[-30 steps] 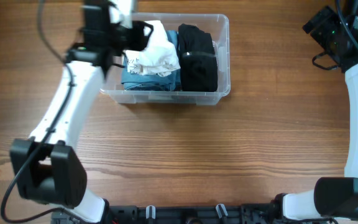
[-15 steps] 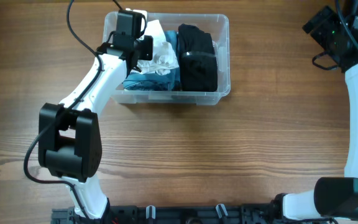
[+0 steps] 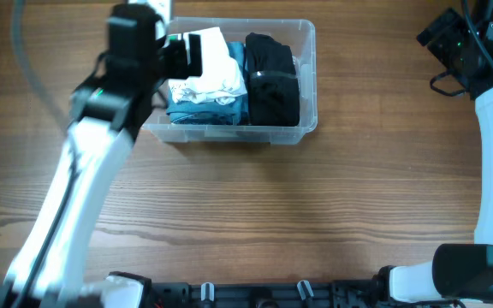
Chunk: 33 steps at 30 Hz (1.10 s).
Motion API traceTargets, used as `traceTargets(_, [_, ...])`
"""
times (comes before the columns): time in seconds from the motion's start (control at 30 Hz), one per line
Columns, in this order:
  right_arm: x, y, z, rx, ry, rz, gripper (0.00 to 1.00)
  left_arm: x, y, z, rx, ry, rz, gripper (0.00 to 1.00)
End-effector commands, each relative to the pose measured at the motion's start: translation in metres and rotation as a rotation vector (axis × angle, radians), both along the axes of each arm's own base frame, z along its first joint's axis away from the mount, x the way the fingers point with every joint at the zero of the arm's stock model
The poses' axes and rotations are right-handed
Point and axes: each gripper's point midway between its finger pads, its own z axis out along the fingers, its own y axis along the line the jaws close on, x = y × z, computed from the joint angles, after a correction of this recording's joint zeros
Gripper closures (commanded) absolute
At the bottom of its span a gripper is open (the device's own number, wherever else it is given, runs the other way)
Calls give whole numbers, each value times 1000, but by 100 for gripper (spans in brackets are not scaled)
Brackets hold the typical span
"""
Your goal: Pack container
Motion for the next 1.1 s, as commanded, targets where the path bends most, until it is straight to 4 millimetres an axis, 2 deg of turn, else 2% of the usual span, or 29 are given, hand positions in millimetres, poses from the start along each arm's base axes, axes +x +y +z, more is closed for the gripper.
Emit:
traceTargets(0.0, [3,2,-5,13,7,3,0,-50,7,50,-28,-80,-21,0])
traceTargets(0.07, [3,2,-5,13,7,2,0,-80,-6,76,-84,-128,-107,0])
traceTargets(0.17, [3,2,-5,12,7,3,0,-114,1,100,-98,-183,-117,0])
traceTargets(0.2, [3,2,-5,13,7,3,0,-123,5,102,-94,-183,-112,0])
traceTargets(0.33, [3,2,-5,12,7,3,0,-176,40,80,-6,-74,-16,0])
traceTargets(0.47, [3,2,-5,13,7,3,0,-230,60,68,23,-20,5,0])
traceTargets(0.53, [3,2,-5,13,7,3,0,-247,71,65,22,-39,39,0])
traceTargets(0.63, [3,2,-5,13,7,3,0,-254,93,65,-21,-192,159,0])
traceTargets(0.7, [3,2,-5,13,7,3,0,-253,101,60,-35,-278,204,0])
traceTargets(0.77, [3,2,-5,13,7,3,0,-247,106,44,-62,-447,236,0])
traceTargets(0.97, [3,2,-5,13,7,3,0,-219,94,18,-110,-709,146,0])
traceTargets(1.07, [3,2,-5,13,7,3,0,-203,90,-9,-117,-746,120,0])
